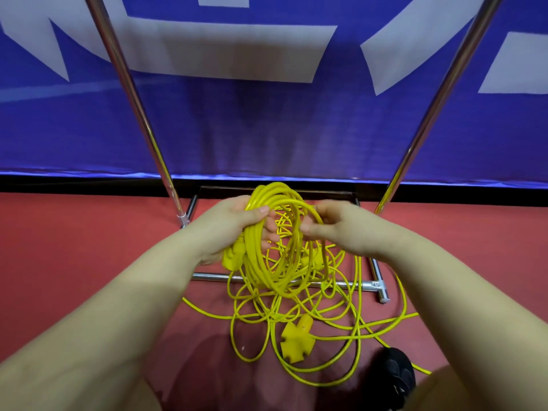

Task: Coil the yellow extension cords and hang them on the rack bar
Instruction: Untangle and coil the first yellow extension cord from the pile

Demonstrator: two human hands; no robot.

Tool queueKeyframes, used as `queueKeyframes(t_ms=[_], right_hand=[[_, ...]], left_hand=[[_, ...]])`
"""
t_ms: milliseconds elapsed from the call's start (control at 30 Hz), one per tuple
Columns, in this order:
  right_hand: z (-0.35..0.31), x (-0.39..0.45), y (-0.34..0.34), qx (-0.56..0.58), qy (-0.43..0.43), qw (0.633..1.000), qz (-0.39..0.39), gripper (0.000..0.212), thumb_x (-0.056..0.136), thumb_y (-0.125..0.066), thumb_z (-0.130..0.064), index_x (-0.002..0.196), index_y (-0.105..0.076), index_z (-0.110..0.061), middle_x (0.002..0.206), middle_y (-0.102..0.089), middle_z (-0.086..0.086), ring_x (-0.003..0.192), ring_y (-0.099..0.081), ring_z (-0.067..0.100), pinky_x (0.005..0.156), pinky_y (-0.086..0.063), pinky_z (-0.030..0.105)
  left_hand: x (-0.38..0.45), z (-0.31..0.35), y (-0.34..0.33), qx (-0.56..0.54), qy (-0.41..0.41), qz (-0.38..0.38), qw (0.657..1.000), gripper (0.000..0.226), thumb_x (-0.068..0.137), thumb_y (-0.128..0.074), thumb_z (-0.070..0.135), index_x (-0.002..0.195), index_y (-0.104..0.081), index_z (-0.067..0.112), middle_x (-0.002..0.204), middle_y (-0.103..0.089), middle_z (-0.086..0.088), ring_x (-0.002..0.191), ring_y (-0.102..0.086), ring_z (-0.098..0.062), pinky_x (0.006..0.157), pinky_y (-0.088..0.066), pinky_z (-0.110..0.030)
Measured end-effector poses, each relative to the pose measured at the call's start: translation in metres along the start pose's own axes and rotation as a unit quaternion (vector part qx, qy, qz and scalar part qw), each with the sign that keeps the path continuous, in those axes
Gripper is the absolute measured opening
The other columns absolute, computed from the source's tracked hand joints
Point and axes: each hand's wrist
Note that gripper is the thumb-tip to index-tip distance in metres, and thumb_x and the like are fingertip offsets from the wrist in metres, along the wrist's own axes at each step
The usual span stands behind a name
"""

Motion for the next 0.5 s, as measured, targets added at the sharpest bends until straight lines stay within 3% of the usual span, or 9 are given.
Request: queueKeyframes(t_ms=[67,133,200,300,500], right_hand=[[0.005,-0.001,0.0,-0.065,-0.022,0.997,-0.017,0.014,0.091,-0.058,-0.029,0.088,-0.06,-0.015,0.085,-0.068,0.005,0.088,-0.065,0.029,0.087,-0.05,0.043],[0.002,0.0,0.004,0.034,-0.008,0.998,0.049,0.008,0.092,-0.056,-0.02,0.093,-0.058,-0.013,0.077,-0.068,0.004,0.077,-0.065,0.028,0.083,-0.05,0.047],[-0.004,0.0,0.011,0.15,0.014,0.976,0.157,0.006,0.091,-0.058,-0.014,0.092,-0.056,-0.02,0.07,-0.068,-0.001,0.064,-0.063,0.017,0.075,-0.052,0.042],[-0.01,-0.002,0.017,0.195,0.05,0.949,0.242,0.013,0.09,-0.059,-0.015,0.082,-0.059,-0.024,0.059,-0.065,-0.007,0.056,-0.053,0.012,0.062,-0.044,0.035],[-0.007,-0.004,0.023,0.132,0.02,0.967,0.217,0.013,0.094,-0.052,-0.017,0.087,-0.061,-0.022,0.065,-0.055,-0.006,0.07,-0.048,0.019,0.068,-0.042,0.034]], left_hand=[[0.001,0.002,0.003,-0.033,-0.011,0.033,0.999,0.017,0.096,-0.042,0.01,0.085,-0.054,0.008,0.059,-0.065,-0.001,0.057,-0.067,-0.013,0.055,-0.056,-0.027],[0.002,0.005,0.007,-0.05,-0.012,0.054,0.997,0.017,0.097,-0.041,0.011,0.087,-0.054,0.008,0.059,-0.067,-0.001,0.058,-0.068,-0.014,0.056,-0.057,-0.028],[0.003,0.007,0.01,-0.059,-0.004,0.051,0.997,0.016,0.097,-0.041,0.011,0.09,-0.055,0.007,0.064,-0.07,-0.004,0.061,-0.07,-0.016,0.059,-0.057,-0.029],[0.004,0.004,0.01,-0.047,0.019,0.028,0.998,0.016,0.096,-0.041,0.01,0.091,-0.056,0.006,0.073,-0.072,-0.006,0.066,-0.071,-0.019,0.062,-0.058,-0.031],[0.003,-0.002,0.008,-0.026,0.047,0.021,0.998,0.018,0.094,-0.046,0.012,0.086,-0.061,0.006,0.068,-0.064,-0.005,0.066,-0.07,-0.021,0.064,-0.058,-0.035]])
Point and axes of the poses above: each hand's wrist, its own x-axis towards the middle knuckle, its own y-axis out of the back of the hand, z = x × y
